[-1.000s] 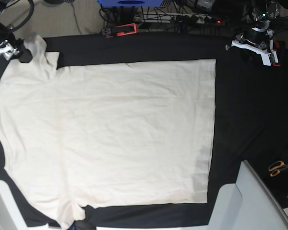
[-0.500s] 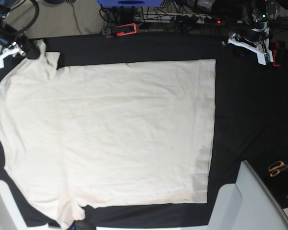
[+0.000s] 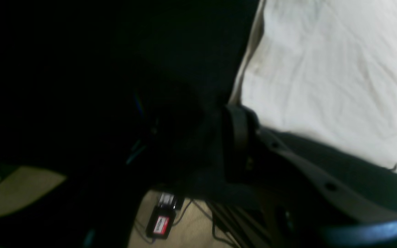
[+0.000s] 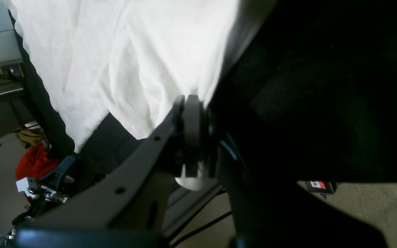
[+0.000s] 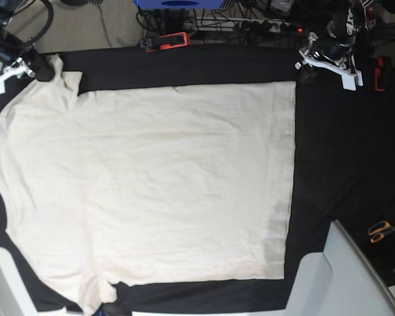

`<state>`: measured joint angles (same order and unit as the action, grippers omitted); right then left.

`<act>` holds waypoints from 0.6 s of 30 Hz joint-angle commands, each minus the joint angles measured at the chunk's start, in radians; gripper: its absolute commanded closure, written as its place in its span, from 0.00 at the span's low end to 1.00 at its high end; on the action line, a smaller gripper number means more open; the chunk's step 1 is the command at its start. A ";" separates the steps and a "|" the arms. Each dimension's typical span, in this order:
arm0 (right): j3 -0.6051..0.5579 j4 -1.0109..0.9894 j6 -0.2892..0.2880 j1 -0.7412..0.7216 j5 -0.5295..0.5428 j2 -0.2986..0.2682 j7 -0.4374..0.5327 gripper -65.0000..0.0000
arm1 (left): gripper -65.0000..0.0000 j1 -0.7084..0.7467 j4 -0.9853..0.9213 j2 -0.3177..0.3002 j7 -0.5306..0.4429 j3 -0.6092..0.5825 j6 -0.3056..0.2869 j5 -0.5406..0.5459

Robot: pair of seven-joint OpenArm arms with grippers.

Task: Fold the T-shirt properly
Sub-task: 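Lower both grippers and pinch the shirt's long side edge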

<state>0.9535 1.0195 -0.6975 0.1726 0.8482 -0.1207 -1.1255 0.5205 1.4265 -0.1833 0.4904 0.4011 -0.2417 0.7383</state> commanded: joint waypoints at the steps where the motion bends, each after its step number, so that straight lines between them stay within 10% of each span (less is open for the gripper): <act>1: 0.002 0.011 -0.001 0.002 -0.010 -0.017 0.000 0.94 | 0.64 0.002 0.012 -0.008 -0.011 0.002 -0.009 0.010; 18: 0.000 0.011 -0.001 0.002 -0.007 -0.017 -0.003 0.94 | 0.64 -0.081 -0.066 0.017 -0.011 -0.092 -0.009 0.005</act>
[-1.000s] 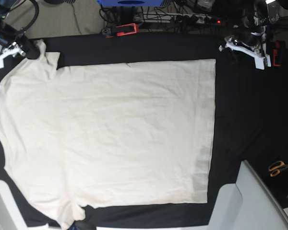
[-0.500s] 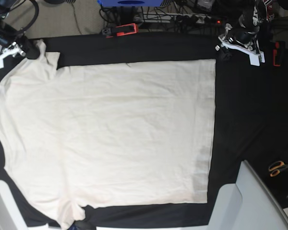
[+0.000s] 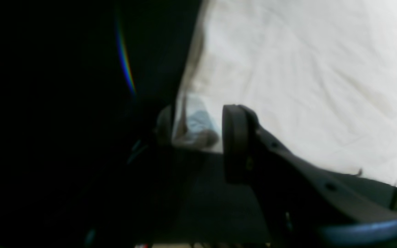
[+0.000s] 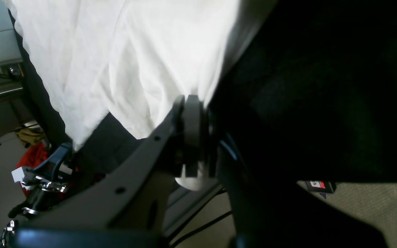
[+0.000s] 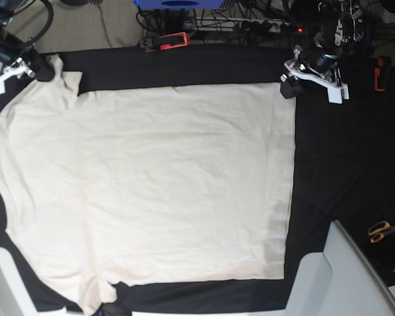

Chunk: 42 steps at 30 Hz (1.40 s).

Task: Fold the T-shirt properly
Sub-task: 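Lower both grippers and pinch the shirt's long side edge, then lift the side edge with both grippers and fold it over the body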

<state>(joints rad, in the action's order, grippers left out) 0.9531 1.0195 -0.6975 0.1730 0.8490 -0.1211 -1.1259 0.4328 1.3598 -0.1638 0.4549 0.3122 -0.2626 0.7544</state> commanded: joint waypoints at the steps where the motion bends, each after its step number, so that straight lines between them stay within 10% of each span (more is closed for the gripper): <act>1: 0.000 0.011 -0.001 0.001 -0.007 -0.016 -0.003 0.94 | 0.64 0.001 -0.007 -0.001 0.025 -0.014 0.012 -0.009; 11: 0.000 0.011 -0.001 0.001 -0.012 -0.016 -0.003 0.94 | 0.65 -0.013 -0.020 0.000 0.020 -0.049 0.012 -0.008; 17: 0.000 0.011 -0.001 0.001 -0.012 -0.016 0.000 0.94 | 1.00 -0.013 -0.020 0.000 0.020 -0.049 0.012 -0.008; 42: 0.000 0.215 -0.001 -0.011 -0.014 -0.016 -0.004 0.94 | 1.00 -0.015 0.103 -0.003 0.026 -0.081 0.018 -0.016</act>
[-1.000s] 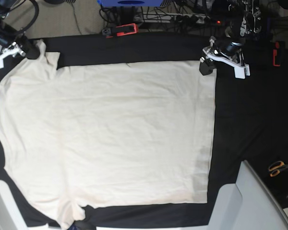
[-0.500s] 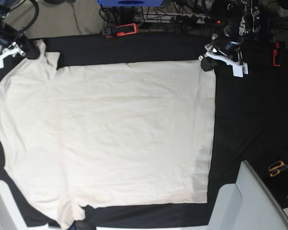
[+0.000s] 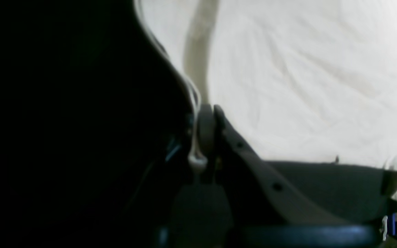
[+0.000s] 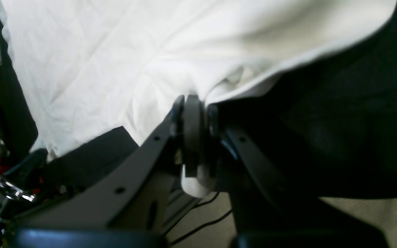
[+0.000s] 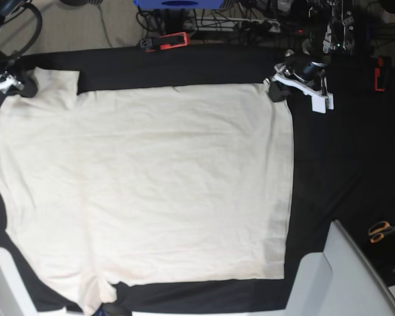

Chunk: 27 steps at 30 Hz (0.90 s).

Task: Fold the T-shirt properly
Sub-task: 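Lift the side edge with both grippers and fold it over the body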

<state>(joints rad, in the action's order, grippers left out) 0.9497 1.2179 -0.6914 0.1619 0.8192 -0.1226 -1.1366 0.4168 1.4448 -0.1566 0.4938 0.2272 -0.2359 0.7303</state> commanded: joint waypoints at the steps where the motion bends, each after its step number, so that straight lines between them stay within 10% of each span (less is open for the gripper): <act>1: 0.002 0.017 -0.007 -0.002 0.016 -0.016 0.007 0.94 | 1.00 -0.002 0.017 -0.010 -0.013 0.004 -0.007 0.008; 6: -0.053 0.007 -0.007 -0.025 -0.002 -0.047 0.014 0.94 | 1.00 -0.009 0.018 -0.010 -0.013 0.005 0.069 0.008; 27: -0.096 -0.114 -0.007 -0.287 -0.159 -0.137 0.014 0.99 | 1.00 -0.207 0.001 -0.014 0.116 0.004 0.080 0.008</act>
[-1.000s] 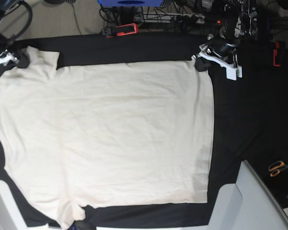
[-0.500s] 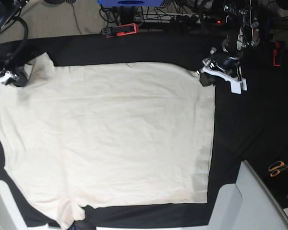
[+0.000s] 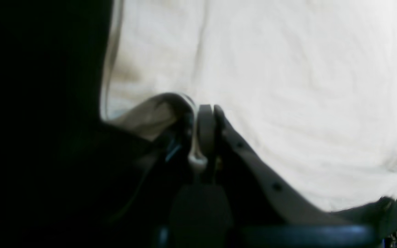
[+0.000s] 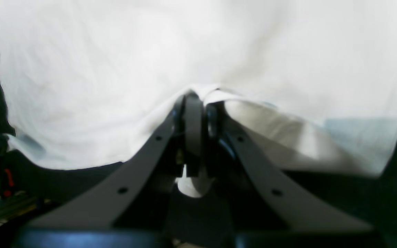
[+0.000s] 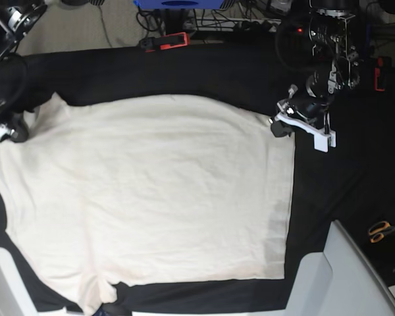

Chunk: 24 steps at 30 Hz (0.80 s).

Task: Fold the T-shirt properly
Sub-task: 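Lift the side edge with both grippers and fold it over the body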

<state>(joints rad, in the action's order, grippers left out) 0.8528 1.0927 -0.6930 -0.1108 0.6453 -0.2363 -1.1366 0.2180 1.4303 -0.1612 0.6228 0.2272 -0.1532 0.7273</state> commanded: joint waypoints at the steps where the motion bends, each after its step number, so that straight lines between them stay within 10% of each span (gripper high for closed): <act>1: 0.000 -0.015 -0.005 -0.028 0.015 -0.033 0.016 0.99 | 1.00 -0.013 0.016 -0.010 -0.013 0.004 0.008 0.012; 24: -0.269 -0.265 -0.005 -0.215 0.015 -0.125 0.191 0.99 | 1.00 -0.214 -0.151 -0.061 -0.016 -0.114 0.036 0.010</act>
<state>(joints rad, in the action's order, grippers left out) 0.5823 0.8165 -0.6903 -0.3058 0.6418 -0.3386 -0.9630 0.0162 1.2655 -0.2077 0.6209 0.1081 -0.1112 0.7303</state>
